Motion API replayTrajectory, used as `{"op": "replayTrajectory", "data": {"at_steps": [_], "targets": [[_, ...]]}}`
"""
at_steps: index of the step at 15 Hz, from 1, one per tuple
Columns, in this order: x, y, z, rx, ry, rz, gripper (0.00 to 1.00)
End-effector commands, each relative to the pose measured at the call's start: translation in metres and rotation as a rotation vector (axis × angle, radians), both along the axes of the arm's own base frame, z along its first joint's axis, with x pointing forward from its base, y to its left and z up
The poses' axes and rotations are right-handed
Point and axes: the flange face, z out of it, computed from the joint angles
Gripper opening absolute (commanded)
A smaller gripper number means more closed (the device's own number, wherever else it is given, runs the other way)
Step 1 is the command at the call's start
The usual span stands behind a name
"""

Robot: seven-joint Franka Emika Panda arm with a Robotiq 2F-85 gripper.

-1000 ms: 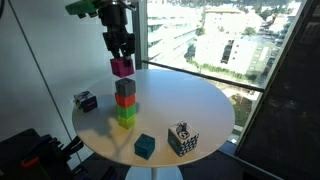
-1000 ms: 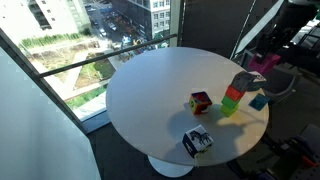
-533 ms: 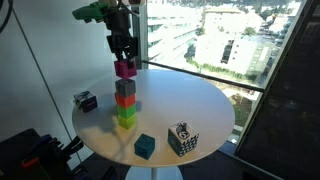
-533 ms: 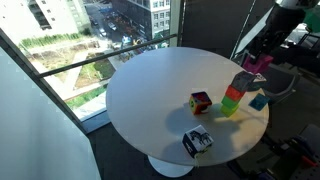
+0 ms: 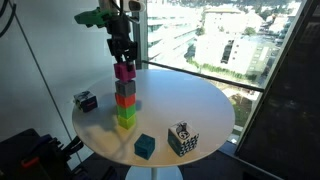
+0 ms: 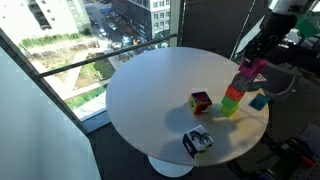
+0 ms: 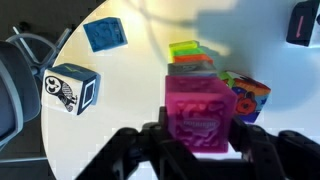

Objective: Put the purple toy block on top of the stacked toy blocks

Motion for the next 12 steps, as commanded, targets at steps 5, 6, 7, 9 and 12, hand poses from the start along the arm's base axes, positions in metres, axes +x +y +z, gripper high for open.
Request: {"op": "replayTrajectory", "data": {"at_steps": [5, 6, 7, 9, 12], "targets": [[0.007, 0.0045, -0.0011, 0.017, -0.008, -0.008, 0.31], [0.007, 0.0042, -0.0015, 0.018, -0.008, -0.009, 0.31], [0.0068, 0.0043, -0.0019, 0.018, -0.007, -0.008, 0.31], [0.0066, 0.0045, -0.0027, 0.017, -0.008, -0.008, 0.31], [0.0063, 0.0046, -0.0036, 0.018, -0.007, -0.008, 0.31]]}}
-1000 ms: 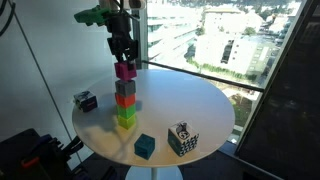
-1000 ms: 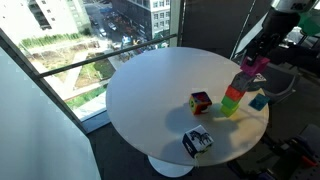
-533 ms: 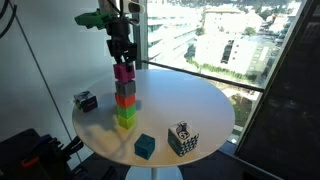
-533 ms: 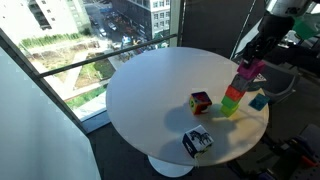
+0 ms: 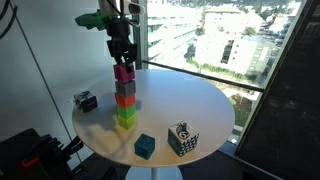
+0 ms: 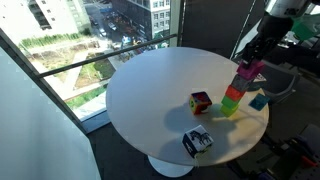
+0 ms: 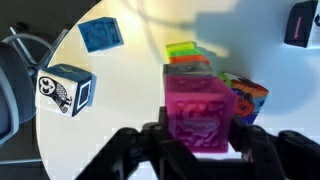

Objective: Put the purple toy block on top of the stacked toy blocks

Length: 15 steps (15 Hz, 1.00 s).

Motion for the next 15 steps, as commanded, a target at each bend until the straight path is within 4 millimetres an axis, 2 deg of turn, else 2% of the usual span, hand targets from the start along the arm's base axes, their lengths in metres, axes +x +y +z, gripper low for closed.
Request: {"op": "replayTrajectory", "data": {"at_steps": [1, 8, 9, 10, 12, 15], "targets": [[0.0038, 0.0003, 0.0024, 0.012, -0.013, -0.013, 0.31], [0.0033, -0.0005, -0.0002, 0.012, -0.009, -0.015, 0.31], [0.0033, -0.0007, -0.0007, 0.012, -0.008, -0.015, 0.62], [0.0033, -0.0009, -0.0011, 0.012, -0.008, -0.016, 0.81], [0.0032, -0.0009, -0.0013, 0.012, -0.008, -0.015, 0.96], [0.002, -0.0009, 0.0043, 0.018, -0.008, -0.015, 1.0]]}}
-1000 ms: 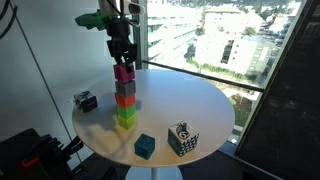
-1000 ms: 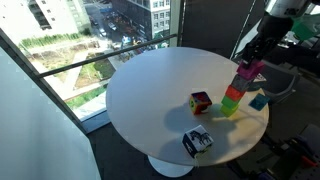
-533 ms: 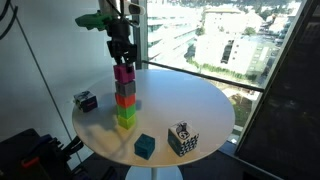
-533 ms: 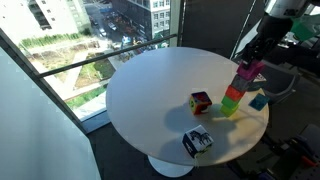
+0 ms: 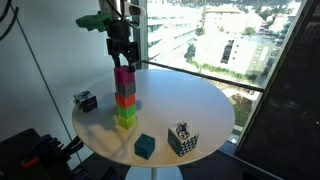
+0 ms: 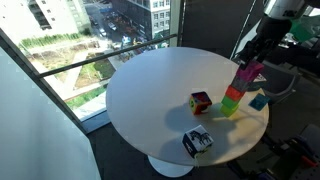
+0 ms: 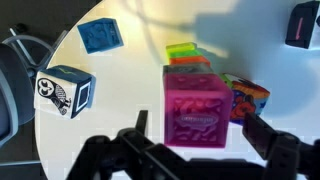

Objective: Put the purple toy block on top of the stacked toy blocks

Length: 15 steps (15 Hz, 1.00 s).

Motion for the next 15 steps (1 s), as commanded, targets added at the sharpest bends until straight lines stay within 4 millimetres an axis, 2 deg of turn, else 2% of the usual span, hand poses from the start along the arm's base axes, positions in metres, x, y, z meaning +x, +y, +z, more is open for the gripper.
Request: {"op": "replayTrajectory", "data": {"at_steps": [1, 9, 15], "targets": [[0.0, 0.0, 0.012, 0.021, -0.013, -0.015, 1.0], [-0.018, 0.002, 0.064, 0.045, -0.052, -0.008, 1.0], [-0.039, -0.008, 0.095, 0.025, -0.022, 0.015, 1.0]]}}
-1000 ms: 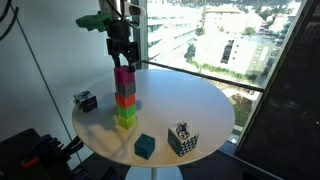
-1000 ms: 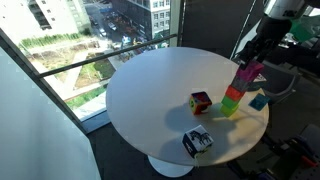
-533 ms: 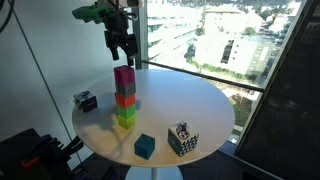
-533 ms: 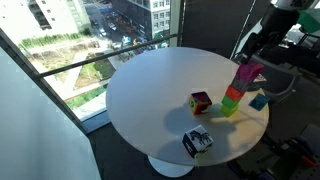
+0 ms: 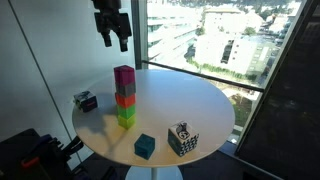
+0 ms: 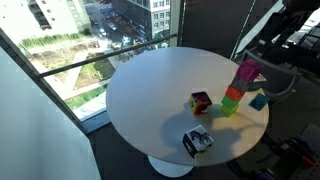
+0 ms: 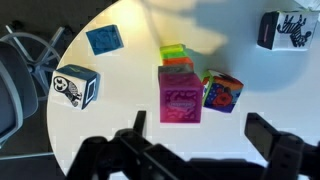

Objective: Put the purple toy block on top of the stacked toy blocks

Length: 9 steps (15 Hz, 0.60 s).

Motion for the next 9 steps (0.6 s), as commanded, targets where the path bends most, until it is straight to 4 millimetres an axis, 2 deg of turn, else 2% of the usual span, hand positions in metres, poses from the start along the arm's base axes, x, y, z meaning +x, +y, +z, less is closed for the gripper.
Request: {"op": "replayTrajectory", "data": {"at_steps": [1, 9], "targets": [[-0.013, -0.009, 0.021, -0.009, 0.031, 0.031, 1.0], [-0.047, -0.028, 0.053, -0.007, 0.115, 0.026, 1.0]]}}
